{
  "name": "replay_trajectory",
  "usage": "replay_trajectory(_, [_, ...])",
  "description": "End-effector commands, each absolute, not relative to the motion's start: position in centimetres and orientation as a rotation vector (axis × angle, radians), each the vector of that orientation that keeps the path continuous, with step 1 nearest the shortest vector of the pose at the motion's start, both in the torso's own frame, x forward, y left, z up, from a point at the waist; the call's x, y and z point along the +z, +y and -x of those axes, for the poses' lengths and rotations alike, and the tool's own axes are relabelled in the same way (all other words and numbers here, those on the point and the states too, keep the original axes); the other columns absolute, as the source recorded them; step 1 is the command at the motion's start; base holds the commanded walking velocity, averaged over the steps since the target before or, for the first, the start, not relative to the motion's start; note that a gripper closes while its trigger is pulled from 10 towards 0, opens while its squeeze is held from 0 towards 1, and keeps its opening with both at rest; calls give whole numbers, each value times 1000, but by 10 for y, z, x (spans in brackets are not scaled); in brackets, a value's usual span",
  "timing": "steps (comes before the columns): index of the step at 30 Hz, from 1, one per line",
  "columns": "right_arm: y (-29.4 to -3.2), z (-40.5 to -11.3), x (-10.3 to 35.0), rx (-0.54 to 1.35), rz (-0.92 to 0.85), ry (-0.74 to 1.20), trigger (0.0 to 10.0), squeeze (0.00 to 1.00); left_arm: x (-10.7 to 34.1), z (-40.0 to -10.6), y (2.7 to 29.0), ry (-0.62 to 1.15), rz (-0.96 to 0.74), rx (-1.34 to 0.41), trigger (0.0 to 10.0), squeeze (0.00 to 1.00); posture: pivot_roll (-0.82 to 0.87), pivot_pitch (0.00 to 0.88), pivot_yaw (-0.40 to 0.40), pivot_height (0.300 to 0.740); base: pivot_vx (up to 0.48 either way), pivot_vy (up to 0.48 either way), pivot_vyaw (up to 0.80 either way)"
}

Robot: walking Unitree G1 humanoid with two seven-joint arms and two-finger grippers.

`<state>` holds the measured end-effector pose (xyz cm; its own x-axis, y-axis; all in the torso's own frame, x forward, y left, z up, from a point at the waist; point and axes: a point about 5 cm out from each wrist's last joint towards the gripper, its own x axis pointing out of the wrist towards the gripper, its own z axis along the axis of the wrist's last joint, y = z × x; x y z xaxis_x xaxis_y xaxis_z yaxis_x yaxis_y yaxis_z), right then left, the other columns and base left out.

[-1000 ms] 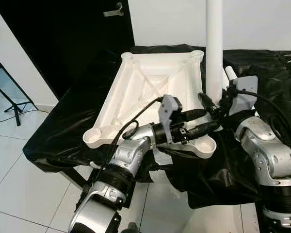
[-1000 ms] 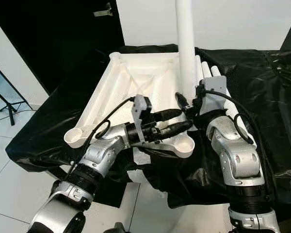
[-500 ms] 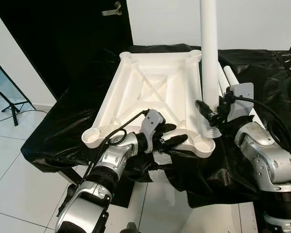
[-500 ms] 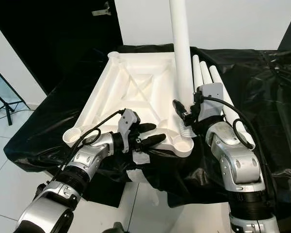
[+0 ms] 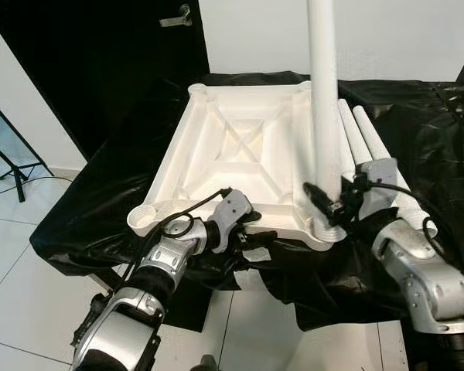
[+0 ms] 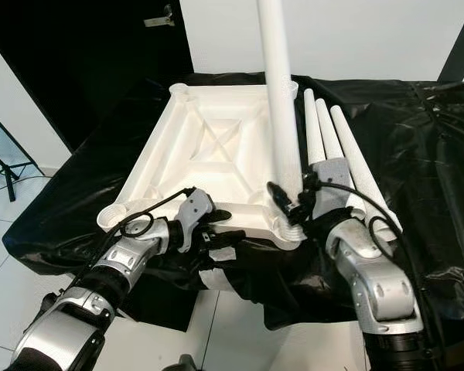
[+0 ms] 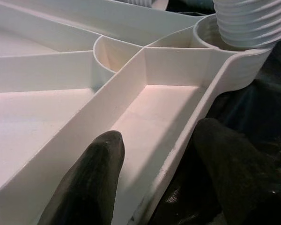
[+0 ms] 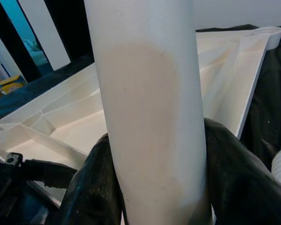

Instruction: Building children table

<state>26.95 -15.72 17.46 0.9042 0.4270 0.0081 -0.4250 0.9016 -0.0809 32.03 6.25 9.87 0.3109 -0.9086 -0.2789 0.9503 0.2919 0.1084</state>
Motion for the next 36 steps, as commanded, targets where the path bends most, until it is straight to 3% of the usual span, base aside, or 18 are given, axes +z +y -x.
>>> replay_trajectory(1, [-150, -269, 165, 483, 101, -14, 10000, 0, 90, -317, 59, 213, -276, -1242, 10000, 0, 93, 0, 45, 740, 0, 0, 0])
replay_trajectory(6, [-142, -273, 160, 501, 134, -19, 10000, 0, 94, -316, 52, 177, -238, -1245, 10000, 0, 95, 0, 41, 740, 0, 0, 0])
replay_trajectory(8, [-141, -273, 161, 501, 141, -24, 10000, 0, 104, -320, 50, 128, -159, -1231, 10000, 0, 102, 0, 35, 740, 0, 0, 0])
replay_trajectory(11, [-145, -271, 163, 479, 185, -54, 10000, 0, 154, -334, 54, -87, 138, -1220, 10000, 0, 104, 0, 33, 740, 0, 0, 0])
replay_trajectory(13, [-147, -271, 163, 471, 198, -61, 10000, 0, 163, -336, 57, -124, 187, -1225, 10000, 4, 101, 0, 34, 740, 0, 0, 0])
replay_trajectory(27, [-149, -267, 150, 469, 208, -74, 10000, 0, 192, -344, 60, -229, 337, -1222, 10000, 0, 92, 0, 42, 740, 0, 0, 0])
replay_trajectory(36, [-149, -267, 142, 481, 226, -50, 10000, 0, 225, -329, 44, -359, 414, -1369, 10000, 0, 98, 0, 38, 740, 0, 0, 0])
